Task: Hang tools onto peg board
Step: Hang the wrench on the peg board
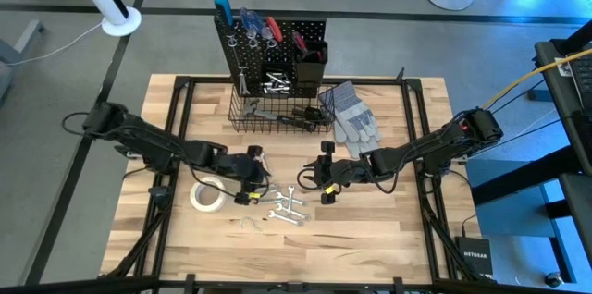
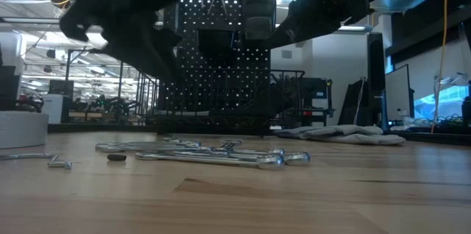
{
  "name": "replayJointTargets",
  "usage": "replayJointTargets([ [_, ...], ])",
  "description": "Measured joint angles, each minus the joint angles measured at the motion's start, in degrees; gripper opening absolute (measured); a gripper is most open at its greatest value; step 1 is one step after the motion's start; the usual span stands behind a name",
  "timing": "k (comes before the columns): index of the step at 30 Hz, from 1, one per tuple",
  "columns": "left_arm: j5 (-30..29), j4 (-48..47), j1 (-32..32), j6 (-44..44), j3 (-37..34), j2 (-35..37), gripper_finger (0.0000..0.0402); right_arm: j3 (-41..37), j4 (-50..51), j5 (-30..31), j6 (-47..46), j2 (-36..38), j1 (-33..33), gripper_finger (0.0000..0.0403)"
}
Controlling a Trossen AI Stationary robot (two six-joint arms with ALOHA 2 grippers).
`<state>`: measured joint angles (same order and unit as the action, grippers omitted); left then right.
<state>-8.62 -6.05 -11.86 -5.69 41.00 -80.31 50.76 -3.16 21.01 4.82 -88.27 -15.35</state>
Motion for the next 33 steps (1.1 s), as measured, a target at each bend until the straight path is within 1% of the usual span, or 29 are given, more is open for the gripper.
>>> replayJointTargets([
  [4, 0.0, -1.1, 1.6, -1.9, 1.9, -4.1, 0.0154, 0.0, 0.0, 0.0, 0.0, 0.0, 0.0, 0.014],
  [12, 0.0, -5.5, 5.3, -3.8, 2.2, -8.7, 0.0154, 0.0, 0.1, 0.0, 0.0, 0.0, 0.0, 0.014],
  [16, 0.0, -4.4, 6.5, -3.6, 2.2, -10.5, 0.0154, 0.0, 0.1, 0.0, 0.0, 0.0, 0.0, 0.014],
  [20, 0.0, -3.1, 7.3, -0.8, 2.2, -11.7, 0.0154, 0.0, 0.1, 0.0, 0.0, 0.0, 0.0, 0.014],
  [28, -0.9, -0.5, 7.9, 2.1, 2.2, -13.4, 0.0154, 0.0, 0.1, 0.0, 0.0, 0.0, 0.0, 0.014],
  [33, 0.7, -0.1, 7.8, 2.2, 2.3, -15.5, 0.0154, 0.0, 0.2, 0.0, 0.0, 0.0, 0.0, 0.014],
])
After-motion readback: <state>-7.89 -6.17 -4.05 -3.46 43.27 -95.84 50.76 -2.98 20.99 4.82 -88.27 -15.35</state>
